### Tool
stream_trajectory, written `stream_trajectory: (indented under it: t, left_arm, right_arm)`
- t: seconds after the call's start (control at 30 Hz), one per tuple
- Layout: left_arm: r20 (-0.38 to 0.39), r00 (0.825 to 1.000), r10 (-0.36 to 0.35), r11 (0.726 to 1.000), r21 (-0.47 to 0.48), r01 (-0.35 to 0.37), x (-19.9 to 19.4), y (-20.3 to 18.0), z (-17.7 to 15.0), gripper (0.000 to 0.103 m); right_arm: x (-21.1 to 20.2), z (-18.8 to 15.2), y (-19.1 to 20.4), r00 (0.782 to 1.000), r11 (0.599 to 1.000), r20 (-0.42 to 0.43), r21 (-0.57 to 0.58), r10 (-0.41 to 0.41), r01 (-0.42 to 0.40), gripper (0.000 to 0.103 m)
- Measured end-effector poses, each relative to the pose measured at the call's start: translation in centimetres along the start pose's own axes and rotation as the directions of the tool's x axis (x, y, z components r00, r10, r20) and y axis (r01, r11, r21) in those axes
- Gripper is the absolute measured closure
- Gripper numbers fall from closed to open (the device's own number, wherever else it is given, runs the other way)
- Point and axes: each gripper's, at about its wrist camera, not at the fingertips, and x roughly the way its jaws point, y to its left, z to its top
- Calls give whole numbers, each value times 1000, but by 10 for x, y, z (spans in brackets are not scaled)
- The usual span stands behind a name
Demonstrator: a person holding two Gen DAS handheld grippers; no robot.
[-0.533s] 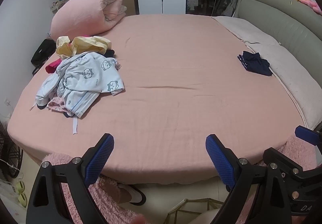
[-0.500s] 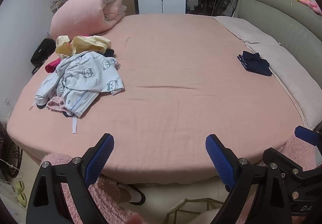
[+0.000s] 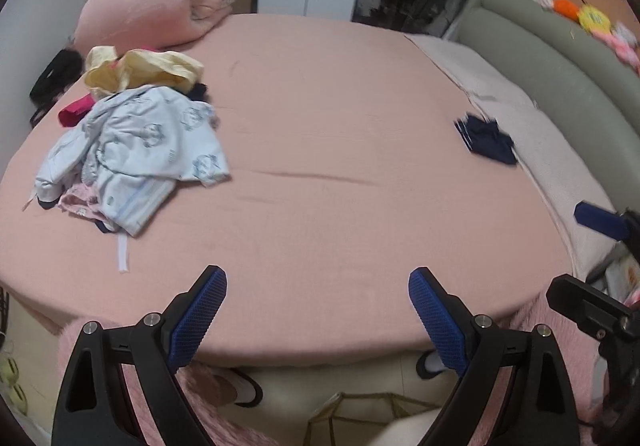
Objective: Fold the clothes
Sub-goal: 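Move both tools toward the clothes pile on the bed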
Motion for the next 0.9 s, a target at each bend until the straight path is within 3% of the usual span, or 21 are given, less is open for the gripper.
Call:
stream_trajectory:
  t: [0.13, 0.27, 0.4, 0.53, 0.67, 0.77, 0.87, 0.9]
  left_arm:
    - [45, 997, 68, 997, -29, -66, 1, 49, 20, 10]
    - [70, 980, 186, 981, -61, -181, 10, 99, 39, 10]
    - [30, 980, 197, 969, -160, -189, 37, 158, 55, 10]
    - [-27, 982, 189, 956, -225, -190, 76, 203, 59, 10]
    - [-44, 987, 151, 946, -283, -158, 114, 233, 64, 10]
    - [-58, 984, 167, 936, -305, -177, 140, 251, 71, 10]
    - [-76, 982, 174, 927, -324, -190, 161, 266, 76, 10]
    - [-74, 983, 169, 927, -326, -184, 166, 269, 78, 10]
  right_arm:
    - [22, 35, 7, 998, 998, -3, -34, 59, -59, 0]
    - [56, 65, 35, 998, 985, 56, -167, -43, 51, 0]
    - [115, 99, 62, 1000, 984, 28, -179, 10, -5, 0]
    - [188, 119, 94, 1000, 984, -16, -175, 7, -10, 0]
    - [259, 133, 126, 995, 982, -95, -184, 14, -31, 0]
    - [304, 141, 137, 992, 987, -125, -160, -8, -12, 0]
    - [335, 148, 136, 986, 995, -161, -90, 39, -54, 1]
    - [346, 150, 136, 981, 995, -184, -67, 57, -71, 5]
